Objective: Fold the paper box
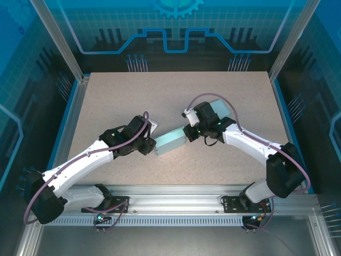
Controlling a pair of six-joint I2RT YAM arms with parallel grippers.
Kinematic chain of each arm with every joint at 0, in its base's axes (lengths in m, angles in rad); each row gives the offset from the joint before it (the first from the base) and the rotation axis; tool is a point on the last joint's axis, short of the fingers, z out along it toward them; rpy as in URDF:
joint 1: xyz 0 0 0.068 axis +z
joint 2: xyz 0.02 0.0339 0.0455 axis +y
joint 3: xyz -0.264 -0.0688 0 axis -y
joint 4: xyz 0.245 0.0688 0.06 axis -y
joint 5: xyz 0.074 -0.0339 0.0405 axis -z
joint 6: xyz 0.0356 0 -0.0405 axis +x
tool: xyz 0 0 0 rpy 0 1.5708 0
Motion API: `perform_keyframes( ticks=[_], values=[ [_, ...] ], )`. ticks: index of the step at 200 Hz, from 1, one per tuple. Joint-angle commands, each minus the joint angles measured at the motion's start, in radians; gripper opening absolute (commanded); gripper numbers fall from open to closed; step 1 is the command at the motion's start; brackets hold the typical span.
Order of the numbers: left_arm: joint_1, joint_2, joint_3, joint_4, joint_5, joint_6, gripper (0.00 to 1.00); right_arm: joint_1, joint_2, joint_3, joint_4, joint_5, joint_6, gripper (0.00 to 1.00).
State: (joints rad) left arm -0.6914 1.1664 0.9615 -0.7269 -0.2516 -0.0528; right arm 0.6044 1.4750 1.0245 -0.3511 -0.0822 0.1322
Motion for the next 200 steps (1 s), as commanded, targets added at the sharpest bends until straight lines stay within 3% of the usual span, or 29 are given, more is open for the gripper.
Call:
perform_keyframes(
  ticks=[1,37,90,165,200],
  values=[
    [-0.014,0.025,-0.001,-0.072,-0.051,-0.113,0.46,0.019,-0.008,0.005,-0.034,0.004,0.014,0.00],
    [-0.022,0.071,0.002,-0.034,-0.044,-0.122,0.45,0.020,-0.009,0.009,-0.035,0.004,0.014,0.00],
    [-0.022,0.107,0.010,0.013,-0.046,-0.119,0.33,0.020,-0.007,0.007,-0.031,-0.001,0.012,0.00],
    [-0.023,0.120,0.010,0.011,-0.020,-0.135,0.32,0.020,-0.007,0.004,-0.028,0.001,0.010,0.00],
    [-0.022,0.142,0.013,0.017,-0.015,-0.148,0.19,0.020,-0.005,0.005,-0.026,-0.001,0.010,0.00]
  ],
)
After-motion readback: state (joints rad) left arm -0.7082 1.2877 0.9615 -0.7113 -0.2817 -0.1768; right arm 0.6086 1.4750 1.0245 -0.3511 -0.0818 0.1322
